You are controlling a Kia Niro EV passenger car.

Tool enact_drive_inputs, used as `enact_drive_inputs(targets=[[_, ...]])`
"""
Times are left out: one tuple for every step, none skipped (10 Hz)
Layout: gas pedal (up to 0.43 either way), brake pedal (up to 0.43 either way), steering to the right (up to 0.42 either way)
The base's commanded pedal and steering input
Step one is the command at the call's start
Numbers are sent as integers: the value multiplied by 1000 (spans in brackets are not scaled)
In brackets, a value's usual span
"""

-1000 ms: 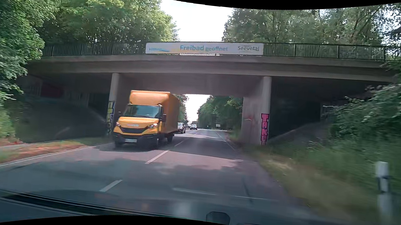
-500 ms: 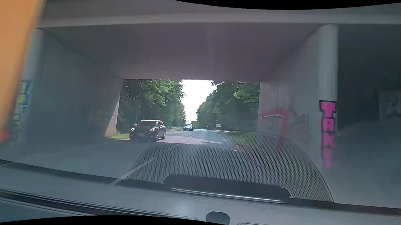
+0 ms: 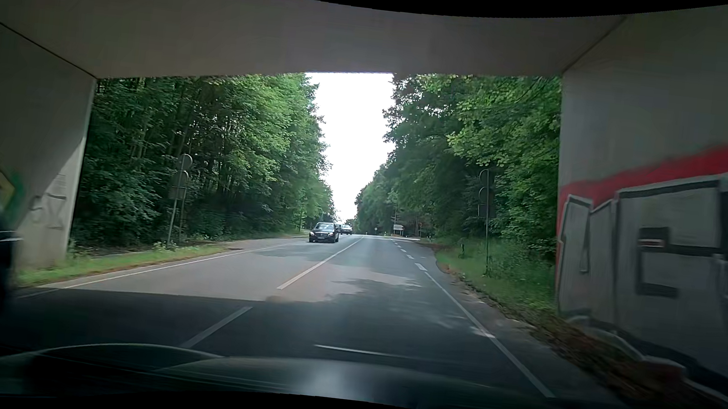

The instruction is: Follow the waypoints while adhering to traffic rules and regulations

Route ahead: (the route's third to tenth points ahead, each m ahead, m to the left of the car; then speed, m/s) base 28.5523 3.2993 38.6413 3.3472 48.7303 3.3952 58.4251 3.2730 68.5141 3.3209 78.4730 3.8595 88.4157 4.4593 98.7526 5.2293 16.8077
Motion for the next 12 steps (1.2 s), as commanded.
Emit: enact_drive_inputs(targets=[[228, 0, -2], [228, 0, -3], [228, 0, -3], [228, 0, -3], [228, 0, -4], [228, 0, -4], [228, 0, -4], [228, 0, -4], [228, 0, -5], [228, 0, -5], [228, 0, -6], [228, 0, -6]])
